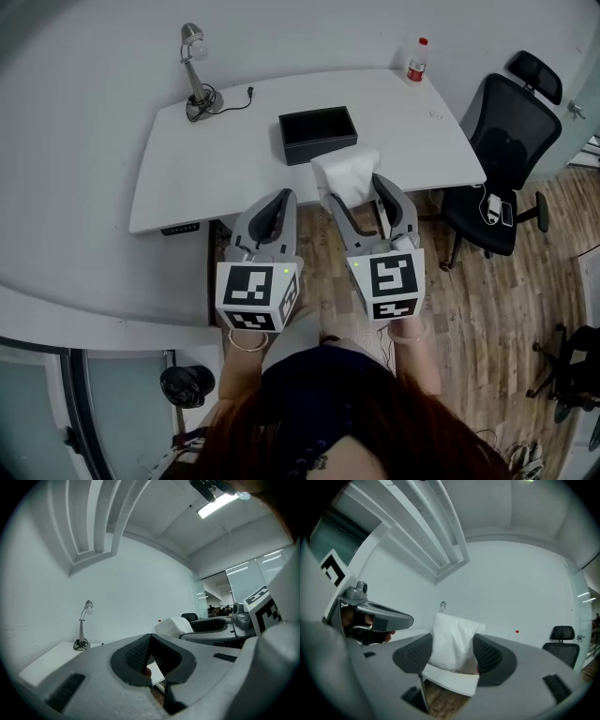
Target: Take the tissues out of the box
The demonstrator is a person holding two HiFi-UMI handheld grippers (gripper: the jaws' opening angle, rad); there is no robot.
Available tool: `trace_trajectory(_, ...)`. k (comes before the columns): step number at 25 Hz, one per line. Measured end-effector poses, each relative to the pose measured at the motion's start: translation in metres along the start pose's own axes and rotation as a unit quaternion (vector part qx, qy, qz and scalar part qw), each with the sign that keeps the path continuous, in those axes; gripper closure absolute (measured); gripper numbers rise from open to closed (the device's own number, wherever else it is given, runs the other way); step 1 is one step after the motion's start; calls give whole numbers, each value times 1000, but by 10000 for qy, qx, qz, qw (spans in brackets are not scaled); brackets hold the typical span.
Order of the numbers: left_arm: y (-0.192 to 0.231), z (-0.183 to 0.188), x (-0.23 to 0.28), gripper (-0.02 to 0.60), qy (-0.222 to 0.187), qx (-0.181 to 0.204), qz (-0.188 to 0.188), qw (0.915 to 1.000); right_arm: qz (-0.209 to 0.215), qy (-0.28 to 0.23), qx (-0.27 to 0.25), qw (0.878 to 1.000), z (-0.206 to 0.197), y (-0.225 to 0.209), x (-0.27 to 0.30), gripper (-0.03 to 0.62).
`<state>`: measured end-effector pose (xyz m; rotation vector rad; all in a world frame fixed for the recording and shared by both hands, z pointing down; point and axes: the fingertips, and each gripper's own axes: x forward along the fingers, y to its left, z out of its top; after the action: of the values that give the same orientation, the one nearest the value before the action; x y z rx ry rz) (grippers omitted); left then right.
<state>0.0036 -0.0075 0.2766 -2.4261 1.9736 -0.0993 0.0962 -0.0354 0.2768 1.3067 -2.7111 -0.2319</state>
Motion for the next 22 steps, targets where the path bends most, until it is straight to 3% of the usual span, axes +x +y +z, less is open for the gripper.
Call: trace_trajectory(22,-38,-1,-45,560,-4,4,157,9999,87,-295,85,9995,8,6,-64,303)
